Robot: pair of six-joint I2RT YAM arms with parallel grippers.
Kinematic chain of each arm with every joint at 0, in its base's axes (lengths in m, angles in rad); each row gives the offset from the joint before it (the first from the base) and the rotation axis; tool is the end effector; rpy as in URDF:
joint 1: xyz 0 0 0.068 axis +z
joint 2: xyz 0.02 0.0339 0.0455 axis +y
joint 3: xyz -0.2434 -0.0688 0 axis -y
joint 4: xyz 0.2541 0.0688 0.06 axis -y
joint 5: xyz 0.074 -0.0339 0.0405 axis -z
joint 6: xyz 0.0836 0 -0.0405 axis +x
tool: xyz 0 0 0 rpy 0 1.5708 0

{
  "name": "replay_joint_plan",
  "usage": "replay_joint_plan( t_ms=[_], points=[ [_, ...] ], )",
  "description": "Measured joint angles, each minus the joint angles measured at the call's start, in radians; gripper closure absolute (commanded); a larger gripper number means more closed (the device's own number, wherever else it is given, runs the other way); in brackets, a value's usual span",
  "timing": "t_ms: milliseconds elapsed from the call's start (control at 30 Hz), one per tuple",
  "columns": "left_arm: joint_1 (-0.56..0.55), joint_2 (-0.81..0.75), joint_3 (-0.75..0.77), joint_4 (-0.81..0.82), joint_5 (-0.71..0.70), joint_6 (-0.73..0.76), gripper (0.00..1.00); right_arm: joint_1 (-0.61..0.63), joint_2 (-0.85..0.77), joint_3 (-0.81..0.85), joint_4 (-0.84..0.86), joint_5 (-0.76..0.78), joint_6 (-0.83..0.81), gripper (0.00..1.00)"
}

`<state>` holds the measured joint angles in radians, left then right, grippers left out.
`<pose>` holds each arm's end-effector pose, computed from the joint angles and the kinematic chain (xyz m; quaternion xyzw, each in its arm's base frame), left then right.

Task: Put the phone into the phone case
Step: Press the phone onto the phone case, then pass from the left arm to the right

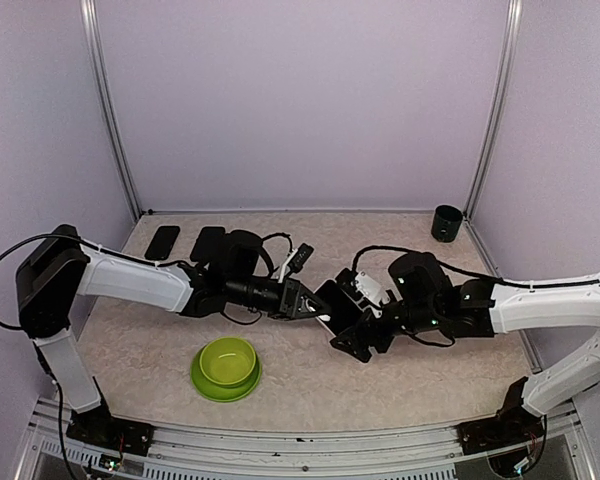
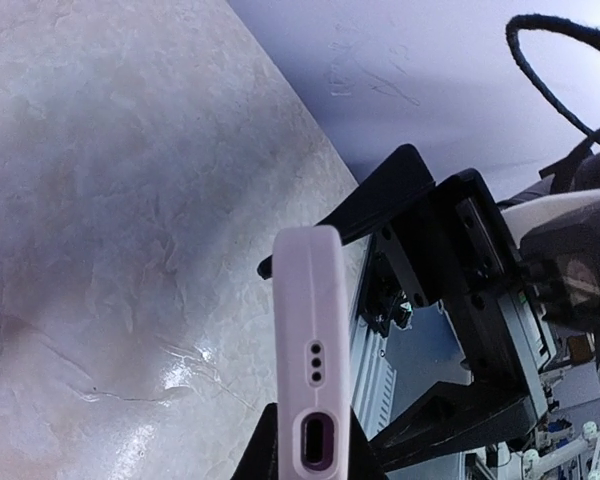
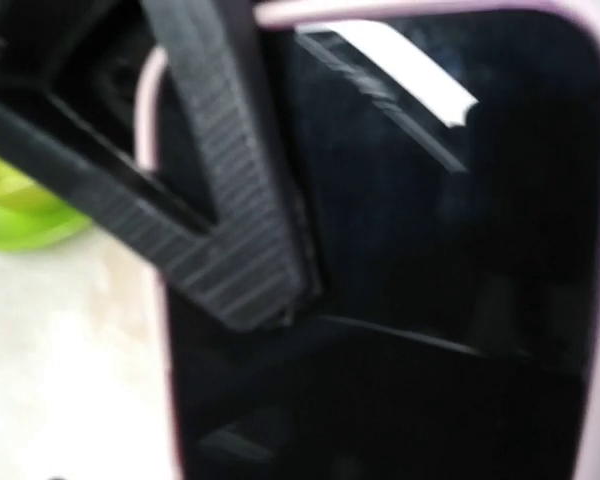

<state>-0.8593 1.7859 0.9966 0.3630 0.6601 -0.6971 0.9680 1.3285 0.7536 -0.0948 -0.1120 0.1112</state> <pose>0.2361 -0.3524 0.1553 0.2394 0.7785 -0.5537 0.1736 0.1798 0.2777 0.1645 -0.3955 0.8075 0.2666 0.3471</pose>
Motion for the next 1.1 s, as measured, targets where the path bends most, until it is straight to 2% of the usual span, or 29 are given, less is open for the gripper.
replay_joint_plan(
  t_ms=[267,567,733,1100],
  points=[
    [0.023,-0.051,0.003,-0.079,0.047,0.159,1.00,-0.023,-0.079,-0.004,0.027,-0.084,0.017,0.03],
    [0.041,-0.107,-0.050,-0.202,0.069,0.320,1.00,-0.033,-0.122,-0.018,0.070,-0.191,0.026,0.18],
    [0.026,-0.157,-0.058,-0.239,0.080,0.399,1.00,-0.034,-0.108,-0.027,0.089,-0.250,0.031,0.24],
    [-0.042,-0.185,-0.077,-0.271,0.145,0.512,1.00,-0.034,-0.085,-0.034,0.119,-0.336,0.037,0.32]
  ],
)
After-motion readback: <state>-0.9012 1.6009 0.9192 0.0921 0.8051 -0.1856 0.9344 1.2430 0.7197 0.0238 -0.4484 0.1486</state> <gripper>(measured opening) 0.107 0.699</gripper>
